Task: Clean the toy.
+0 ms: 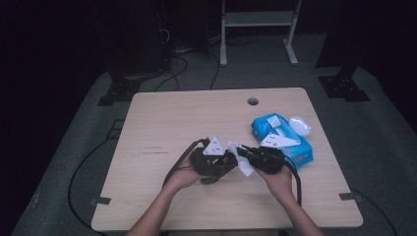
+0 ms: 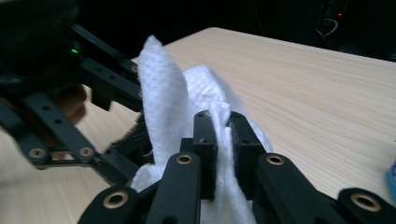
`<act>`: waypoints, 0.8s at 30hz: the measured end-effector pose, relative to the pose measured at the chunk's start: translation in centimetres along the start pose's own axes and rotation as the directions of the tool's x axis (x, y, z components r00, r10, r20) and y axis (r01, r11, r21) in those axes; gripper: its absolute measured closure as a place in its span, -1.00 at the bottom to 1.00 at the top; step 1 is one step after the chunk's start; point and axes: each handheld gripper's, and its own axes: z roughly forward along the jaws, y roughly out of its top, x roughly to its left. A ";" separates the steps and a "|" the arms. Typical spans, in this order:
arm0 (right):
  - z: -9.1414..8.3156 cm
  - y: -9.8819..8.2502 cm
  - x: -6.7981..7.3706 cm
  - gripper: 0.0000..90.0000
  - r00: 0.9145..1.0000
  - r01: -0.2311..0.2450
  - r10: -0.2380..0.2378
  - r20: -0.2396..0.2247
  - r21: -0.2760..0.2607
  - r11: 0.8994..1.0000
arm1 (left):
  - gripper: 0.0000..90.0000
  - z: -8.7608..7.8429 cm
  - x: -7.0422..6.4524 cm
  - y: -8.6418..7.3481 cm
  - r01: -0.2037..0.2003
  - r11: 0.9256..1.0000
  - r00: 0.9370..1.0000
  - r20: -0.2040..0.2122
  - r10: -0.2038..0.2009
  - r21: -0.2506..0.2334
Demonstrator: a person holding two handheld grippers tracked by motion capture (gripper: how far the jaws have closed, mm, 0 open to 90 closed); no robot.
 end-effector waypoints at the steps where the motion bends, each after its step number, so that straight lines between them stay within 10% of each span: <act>1: 0.0 0.2 0.4 0.84 1.000 0.010 -0.010 -0.008 -0.006 1.000 | 0.29 0.0 0.0 0.1 -0.002 1.000 1.000 -0.002 0.002 -0.002; 6: 0.0 1.3 2.0 0.84 0.995 0.101 -0.100 0.008 -0.025 0.995 | 0.29 -0.4 0.0 0.4 0.009 0.999 1.000 0.000 -0.009 -0.035; 12: -0.5 0.3 -0.1 0.84 0.994 0.064 -0.066 0.085 0.021 0.998 | 0.29 -0.9 0.3 0.4 0.016 0.998 1.000 0.003 -0.016 -0.058; 24: -0.9 1.2 0.6 0.84 0.997 0.073 -0.071 0.038 -0.036 0.997 | 0.28 -0.9 0.1 0.9 0.008 0.997 1.000 0.003 -0.008 -0.072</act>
